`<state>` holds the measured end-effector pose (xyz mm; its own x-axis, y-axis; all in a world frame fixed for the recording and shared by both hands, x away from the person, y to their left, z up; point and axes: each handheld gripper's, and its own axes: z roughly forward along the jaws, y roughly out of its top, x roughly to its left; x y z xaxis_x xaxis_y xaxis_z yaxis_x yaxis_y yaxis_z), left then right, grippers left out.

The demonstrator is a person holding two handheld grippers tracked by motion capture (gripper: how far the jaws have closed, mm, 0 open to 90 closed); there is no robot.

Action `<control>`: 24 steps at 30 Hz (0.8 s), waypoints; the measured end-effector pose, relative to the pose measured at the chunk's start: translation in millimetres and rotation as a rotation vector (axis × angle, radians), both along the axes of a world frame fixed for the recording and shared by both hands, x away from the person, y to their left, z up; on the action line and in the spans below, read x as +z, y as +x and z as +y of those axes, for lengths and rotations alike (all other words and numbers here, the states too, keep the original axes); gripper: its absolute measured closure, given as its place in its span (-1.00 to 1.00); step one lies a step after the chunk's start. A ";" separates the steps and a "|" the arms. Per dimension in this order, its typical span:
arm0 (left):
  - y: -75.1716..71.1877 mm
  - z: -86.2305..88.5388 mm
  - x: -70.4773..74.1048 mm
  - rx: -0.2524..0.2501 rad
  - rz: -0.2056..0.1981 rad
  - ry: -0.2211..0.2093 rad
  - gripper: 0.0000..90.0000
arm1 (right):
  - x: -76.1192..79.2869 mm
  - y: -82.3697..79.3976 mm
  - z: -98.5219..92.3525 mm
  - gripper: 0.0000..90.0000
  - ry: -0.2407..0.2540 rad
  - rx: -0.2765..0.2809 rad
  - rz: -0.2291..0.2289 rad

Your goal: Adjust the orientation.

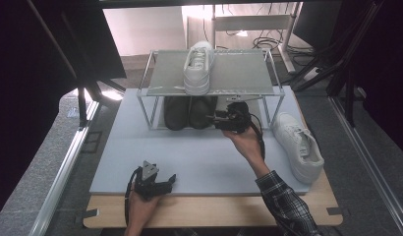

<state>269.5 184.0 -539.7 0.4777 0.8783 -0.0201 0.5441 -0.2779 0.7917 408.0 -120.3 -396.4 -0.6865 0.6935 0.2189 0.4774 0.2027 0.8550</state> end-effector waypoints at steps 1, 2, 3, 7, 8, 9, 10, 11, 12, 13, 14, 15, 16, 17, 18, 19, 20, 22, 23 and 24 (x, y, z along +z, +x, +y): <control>0.0 0.0 0.0 0.000 0.000 0.000 -0.70 | -0.8 -0.9 -0.5 0.05 -0.009 -0.004 0.000; 0.0 0.0 0.0 0.000 0.000 0.000 -0.71 | -2.5 -1.9 -1.6 0.03 -0.019 -0.001 -0.002; 0.0 0.0 0.0 0.000 0.000 0.000 -0.71 | -3.3 -2.6 -2.2 0.01 -0.028 -0.001 -0.003; 0.0 0.0 0.0 0.000 0.000 0.000 -0.70 | -6.9 -7.5 -5.3 -0.04 -0.057 0.001 -0.011; 0.0 -0.1 -0.1 0.001 0.000 -0.002 -0.71 | -7.7 -8.7 -5.8 -0.05 -0.062 0.002 -0.012; 0.0 -0.1 -0.1 0.000 0.000 -0.002 -0.71 | -8.3 -10.1 -6.6 -0.05 -0.069 0.006 -0.011; 0.0 -0.1 -0.1 0.000 0.000 -0.002 -0.71 | -9.3 -11.3 -7.2 -0.06 -0.076 0.012 -0.013; 0.0 -0.1 -0.1 0.000 0.000 -0.002 -0.71 | -10.1 -12.8 -8.1 -0.06 -0.083 0.016 -0.014; 0.0 -0.1 -0.1 0.001 0.000 -0.002 -0.71 | -10.7 -14.0 -8.7 -0.06 -0.084 0.019 -0.013; 0.0 -0.1 0.0 0.000 0.000 -0.002 -0.70 | -11.8 -15.8 -9.9 -0.07 -0.085 0.022 -0.012; 0.0 -0.1 -0.1 0.000 0.000 -0.002 -0.70 | -12.6 -16.7 -11.2 -0.08 -0.089 0.027 -0.013; 0.0 -0.2 -0.1 0.001 0.000 -0.002 -0.71 | -13.3 -17.4 -12.0 -0.08 -0.090 0.029 -0.015; 0.0 -0.1 -0.1 0.001 0.000 -0.002 -0.70 | -14.2 -18.8 -13.7 -0.09 -0.096 0.032 -0.017; 0.0 -0.1 -0.1 0.000 0.000 -0.002 -0.70 | -15.0 -19.7 -15.0 -0.11 -0.101 0.033 -0.022; 0.0 -0.1 -0.1 0.000 0.000 -0.002 -0.71 | -15.5 -20.6 -15.9 -0.13 -0.107 0.036 -0.021; 0.0 -0.1 -0.1 0.000 0.000 -0.002 -0.71 | -16.6 -21.8 -17.3 -0.14 -0.116 0.039 -0.024; 0.0 -0.1 -0.1 0.001 0.000 -0.002 -0.70 | -17.4 -23.0 -18.6 -0.15 -0.122 0.040 -0.027; 0.0 -0.1 -0.1 0.001 0.000 -0.002 -0.71 | -19.2 -24.8 -20.9 -0.20 -0.130 0.043 -0.034; 0.0 -0.1 -0.1 0.000 0.000 -0.002 -0.70 | -20.2 -26.0 -22.2 -0.21 -0.129 0.044 -0.028; 0.0 -0.1 -0.1 0.001 0.000 -0.002 -0.70 | -21.4 -26.7 -23.6 -0.23 -0.128 0.046 -0.026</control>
<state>269.5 183.9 -539.7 0.4773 0.8785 -0.0219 0.5439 -0.2758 0.7925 381.3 -143.8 -417.8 -0.7225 0.6822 0.1124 0.4433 0.3323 0.8325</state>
